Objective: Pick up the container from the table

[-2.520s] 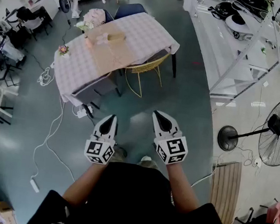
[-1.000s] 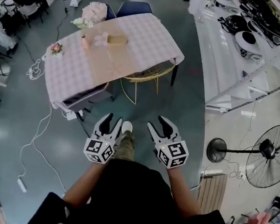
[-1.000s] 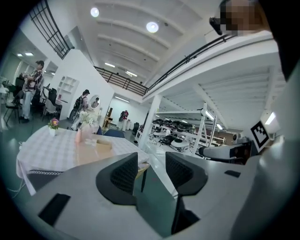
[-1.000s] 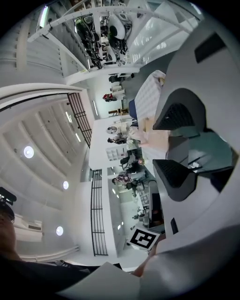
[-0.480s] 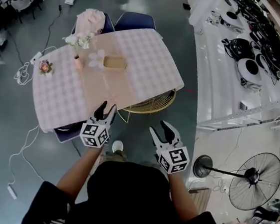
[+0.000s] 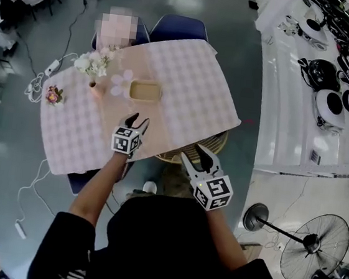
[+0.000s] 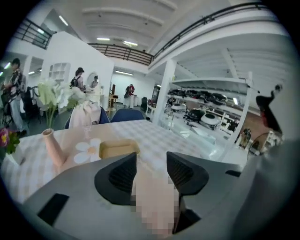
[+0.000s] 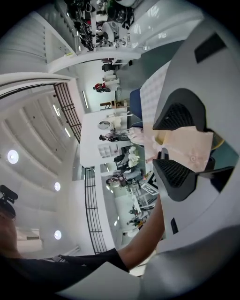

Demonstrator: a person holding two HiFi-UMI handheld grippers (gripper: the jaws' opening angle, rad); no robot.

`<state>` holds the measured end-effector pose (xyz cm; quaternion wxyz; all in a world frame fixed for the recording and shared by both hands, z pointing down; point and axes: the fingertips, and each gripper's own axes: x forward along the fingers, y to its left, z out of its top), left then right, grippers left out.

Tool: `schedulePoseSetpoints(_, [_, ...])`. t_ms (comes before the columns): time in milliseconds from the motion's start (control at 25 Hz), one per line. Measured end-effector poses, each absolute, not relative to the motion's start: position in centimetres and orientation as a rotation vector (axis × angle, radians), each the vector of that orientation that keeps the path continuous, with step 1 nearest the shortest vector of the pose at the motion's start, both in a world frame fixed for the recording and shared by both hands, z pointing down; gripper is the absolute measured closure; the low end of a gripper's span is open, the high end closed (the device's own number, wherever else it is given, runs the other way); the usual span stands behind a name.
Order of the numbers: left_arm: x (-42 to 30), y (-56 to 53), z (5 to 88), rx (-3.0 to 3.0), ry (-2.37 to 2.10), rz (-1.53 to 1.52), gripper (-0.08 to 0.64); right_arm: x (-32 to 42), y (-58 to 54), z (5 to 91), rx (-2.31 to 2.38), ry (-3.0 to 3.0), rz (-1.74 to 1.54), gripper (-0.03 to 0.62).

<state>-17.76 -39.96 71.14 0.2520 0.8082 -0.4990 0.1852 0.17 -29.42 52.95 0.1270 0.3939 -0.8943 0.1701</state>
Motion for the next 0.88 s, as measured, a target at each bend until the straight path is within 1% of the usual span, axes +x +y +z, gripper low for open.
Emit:
schedulePoseSetpoints(120, [-16.7,-43.2,75.2,2.188,-1.291,0.738,0.379,1.2,-33.6,53.7,1.092,-2.612,0.517,0.426])
schedulePoseSetpoints(240, [-17.6,-45.7,79.2,2.115,-1.257,0.924,0.371,1.7,-36.1,55.1,1.039,-2.607,0.554,0.426])
schedulePoseSetpoints(400, [-18.6,-49.1,81.4,2.101,-1.245,1.066,0.371,2.8,-38.9,57.2,1.041,-2.593,0.635,0.426])
schedulePoseSetpoints(680, [-18.8,-52.0,85.0,2.072,-1.082,1.403,0.373,5.9,-42.7,59.4,1.102,-2.532,0.739,0.426])
schedulePoseSetpoints(760, [-18.8,-52.1,85.4,2.016,-1.073,1.444,0.404,7.0,-43.0,59.9,1.134,-2.509,0.764,0.426])
schedulePoseSetpoints(880, [-18.8,-51.6,85.6,1.977,-1.034,1.507,0.479,8.5,-42.9,60.4,1.182,-2.473,0.782,0.426])
